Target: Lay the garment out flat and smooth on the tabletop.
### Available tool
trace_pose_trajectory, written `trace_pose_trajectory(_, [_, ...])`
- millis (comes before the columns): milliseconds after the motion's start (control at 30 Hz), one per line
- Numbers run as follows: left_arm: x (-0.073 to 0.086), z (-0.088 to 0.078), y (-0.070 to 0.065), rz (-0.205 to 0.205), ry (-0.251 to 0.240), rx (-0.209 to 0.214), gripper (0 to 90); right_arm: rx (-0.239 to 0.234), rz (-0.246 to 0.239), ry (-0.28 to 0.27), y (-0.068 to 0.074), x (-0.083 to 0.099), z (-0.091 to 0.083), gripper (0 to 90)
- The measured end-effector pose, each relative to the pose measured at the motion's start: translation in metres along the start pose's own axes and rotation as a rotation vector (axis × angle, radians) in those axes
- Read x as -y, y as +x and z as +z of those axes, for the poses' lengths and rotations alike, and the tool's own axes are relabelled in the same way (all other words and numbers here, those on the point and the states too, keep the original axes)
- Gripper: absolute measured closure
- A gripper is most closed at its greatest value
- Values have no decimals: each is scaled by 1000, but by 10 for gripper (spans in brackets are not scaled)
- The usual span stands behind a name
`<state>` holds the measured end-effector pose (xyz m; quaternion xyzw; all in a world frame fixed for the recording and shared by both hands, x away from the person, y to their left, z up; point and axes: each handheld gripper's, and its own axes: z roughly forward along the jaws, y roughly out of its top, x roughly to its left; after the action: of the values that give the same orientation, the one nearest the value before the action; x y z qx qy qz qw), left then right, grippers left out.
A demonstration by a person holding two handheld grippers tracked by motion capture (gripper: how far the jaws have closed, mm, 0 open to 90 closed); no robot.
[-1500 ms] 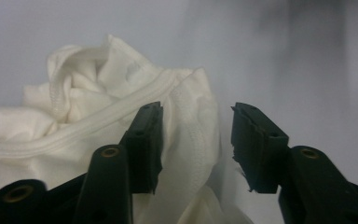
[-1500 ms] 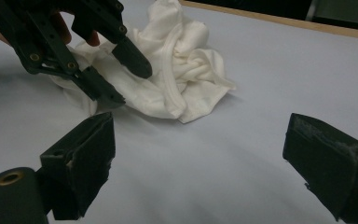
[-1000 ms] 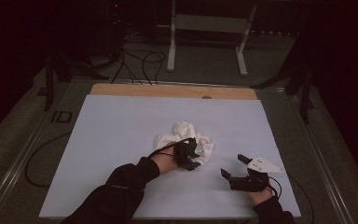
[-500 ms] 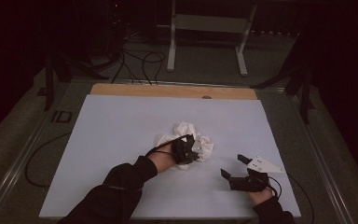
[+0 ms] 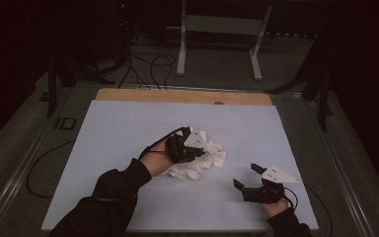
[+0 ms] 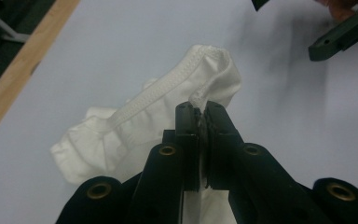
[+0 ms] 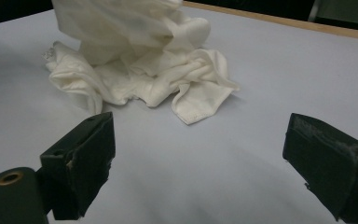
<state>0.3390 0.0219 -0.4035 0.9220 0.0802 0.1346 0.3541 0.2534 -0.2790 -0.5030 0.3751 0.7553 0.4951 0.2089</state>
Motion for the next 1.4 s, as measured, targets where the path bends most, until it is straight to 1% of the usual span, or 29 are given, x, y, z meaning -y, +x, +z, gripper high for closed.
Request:
trace_pose_trajectory(200, [7, -20, 1, -20, -27, -29, 865, -23, -9, -2, 5, -2, 1, 92])
trace_pose_trajectory(333, [12, -32, 3, -44, -40, -44, 866, -42, -8, 0, 9, -4, 3, 92])
trace_pose_trajectory(400, [15, -39, 5, -61, -50, -42, 866, -60, -7, -5, 11, -6, 4, 92])
trace_pose_trajectory(433, [16, -42, 5, -65, -56, -49, 866, -64, -9, -1, 13, -8, 4, 92])
trace_pose_trajectory(500, [19, -49, 7, -76, -67, -48, 866, -79, -21, 10, 15, -10, 6, 92])
trace_pose_trajectory(533, [20, -53, 7, -84, -73, -56, 866, -82, -25, 16, 16, -11, 8, 92])
trace_pose_trajectory(567, [21, -56, 7, -86, -75, -56, 866, -92, -27, 24, 17, -12, 10, 92])
trace_pose_trajectory(633, [24, -62, 7, -91, -83, -69, 866, -114, -18, 34, 19, -15, 15, 92])
trace_pose_trajectory(700, [27, -67, 8, -101, -93, -72, 866, -143, -18, 50, 23, -20, 21, 94])
trace_pose_trajectory(767, [28, -72, 9, -107, -97, -76, 866, -154, -29, 60, 27, -27, 27, 105])
trace_pose_trajectory(800, [29, -74, 9, -108, -101, -82, 866, -170, -31, 67, 29, -32, 30, 107])
trace_pose_trajectory(833, [29, -76, 9, -111, -104, -81, 866, -186, -35, 62, 32, -37, 34, 104])
trace_pose_trajectory(867, [29, -77, 9, -110, -104, -83, 866, -190, -43, 66, 34, -42, 39, 101])
trace_pose_trajectory(967, [30, -80, 10, -113, -113, -86, 866, -231, -36, 73, 39, -57, 56, 93])
trace_pose_trajectory(1000, [30, -81, 10, -114, -116, -88, 866, -233, -38, 83, 40, -62, 63, 98])
trace_pose_trajectory(1033, [30, -82, 11, -110, -114, -84, 866, -235, -43, 85, 41, -68, 69, 116])
trace_pose_trajectory(1100, [30, -84, 10, -112, -121, -86, 866, -225, -31, 95, 40, -79, 84, 161])
trace_pose_trajectory(1167, [30, -84, 10, -115, -127, -86, 866, -231, -28, 113, 39, -88, 100, 170])
trace_pose_trajectory(1233, [30, -84, 10, -113, -125, -83, 866, -253, -16, 144, 40, -95, 116, 187])
trace_pose_trajectory(1267, [30, -84, 10, -115, -127, -85, 866, -254, -23, 158, 41, -98, 123, 194])
trace_pose_trajectory(1300, [31, -84, 11, -114, -126, -79, 866, -239, -21, 181, 43, -99, 130, 228])
trace_pose_trajectory(1333, [31, -84, 10, -115, -125, -83, 866, -215, -28, 208, 44, -100, 137, 307])
trace_pose_trajectory(1367, [32, -84, 10, -121, -126, -85, 866, -198, -38, 217, 45, -100, 141, 388])
trace_pose_trajectory(1400, [32, -85, 11, -123, -124, -84, 866, -178, -50, 233, 45, -100, 145, 502])
